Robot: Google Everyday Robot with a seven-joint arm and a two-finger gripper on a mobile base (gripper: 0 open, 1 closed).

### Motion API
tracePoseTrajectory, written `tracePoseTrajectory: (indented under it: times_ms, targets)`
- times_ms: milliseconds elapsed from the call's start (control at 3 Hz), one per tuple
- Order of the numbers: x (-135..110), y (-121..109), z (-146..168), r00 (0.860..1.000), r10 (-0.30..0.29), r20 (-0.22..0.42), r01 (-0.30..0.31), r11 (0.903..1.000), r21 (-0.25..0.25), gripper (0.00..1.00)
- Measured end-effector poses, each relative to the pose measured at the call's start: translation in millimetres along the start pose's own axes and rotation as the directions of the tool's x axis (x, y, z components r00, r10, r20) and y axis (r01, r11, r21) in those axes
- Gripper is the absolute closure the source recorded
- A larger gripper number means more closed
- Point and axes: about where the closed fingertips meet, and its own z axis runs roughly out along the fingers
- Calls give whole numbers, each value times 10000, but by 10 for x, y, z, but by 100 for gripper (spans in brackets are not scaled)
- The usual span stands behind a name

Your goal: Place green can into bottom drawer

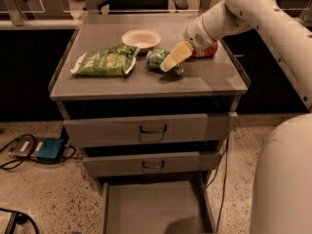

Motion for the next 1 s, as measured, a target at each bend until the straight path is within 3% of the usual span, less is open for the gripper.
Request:
tracePoseTrajectory:
  times_ms: [667, 1000]
  targets:
    - [107, -153, 421, 9992, 344, -200, -350, 9989, -319, 0]
    - [109, -153, 424, 9992, 346, -202, -352, 9989, -322, 19]
